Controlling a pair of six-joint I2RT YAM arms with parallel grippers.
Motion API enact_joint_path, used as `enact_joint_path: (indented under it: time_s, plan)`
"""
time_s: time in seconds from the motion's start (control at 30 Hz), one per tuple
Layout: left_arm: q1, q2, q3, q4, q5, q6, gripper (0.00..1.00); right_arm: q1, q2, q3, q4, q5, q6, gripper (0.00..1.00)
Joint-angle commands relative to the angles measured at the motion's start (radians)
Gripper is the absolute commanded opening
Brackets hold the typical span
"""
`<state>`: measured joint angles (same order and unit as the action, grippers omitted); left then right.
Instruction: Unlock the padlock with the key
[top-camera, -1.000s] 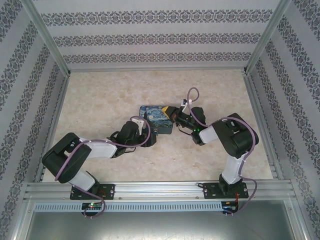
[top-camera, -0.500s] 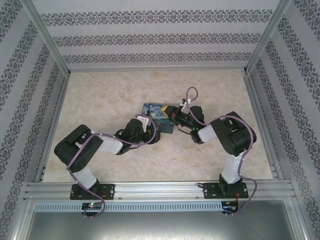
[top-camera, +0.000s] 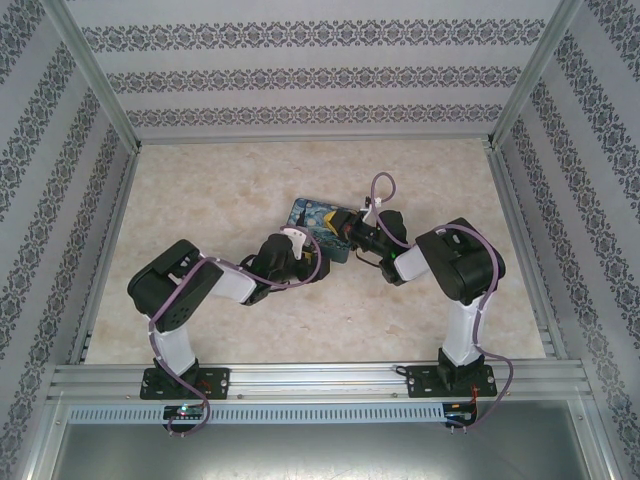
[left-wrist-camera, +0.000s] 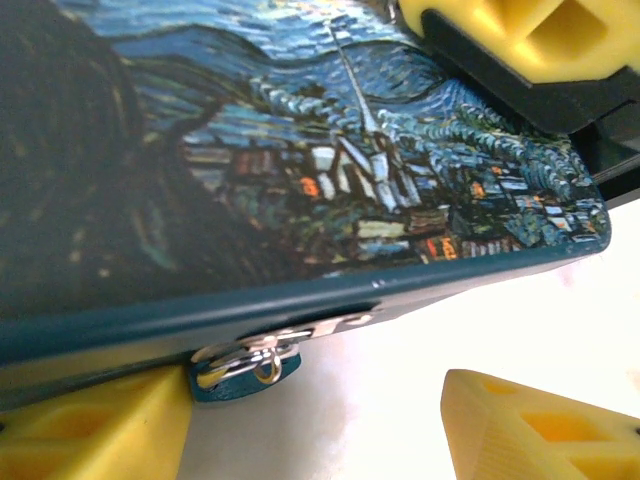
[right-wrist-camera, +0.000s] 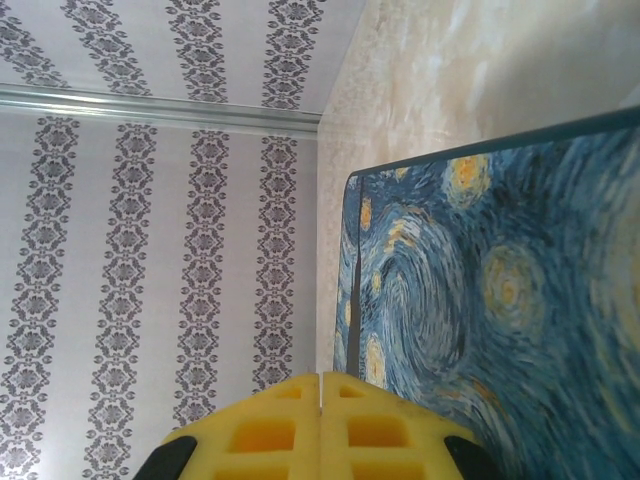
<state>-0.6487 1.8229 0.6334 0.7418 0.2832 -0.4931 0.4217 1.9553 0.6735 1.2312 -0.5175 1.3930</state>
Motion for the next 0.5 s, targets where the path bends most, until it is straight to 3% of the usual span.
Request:
enact_joint_path:
  time_s: [0.0, 0.23, 0.47]
  plan:
    - [-0.03, 0.053, 0.01, -0.021, 0.03, 0.01, 0.67, -0.004, 0.025, 0.015, 0.045, -0.016, 0.006, 0.0]
    - [-0.041, 0.035, -0.009, -0.051, -0.177, 0.039, 0.67, -0.009, 0.019, 0.005, 0.06, -0.021, 0.012, 0.0]
    - [-0.045, 0.056, 0.031, -0.079, -0.192, 0.065, 0.67, -0.011, 0.023, 0.006, 0.067, -0.022, 0.015, 0.0]
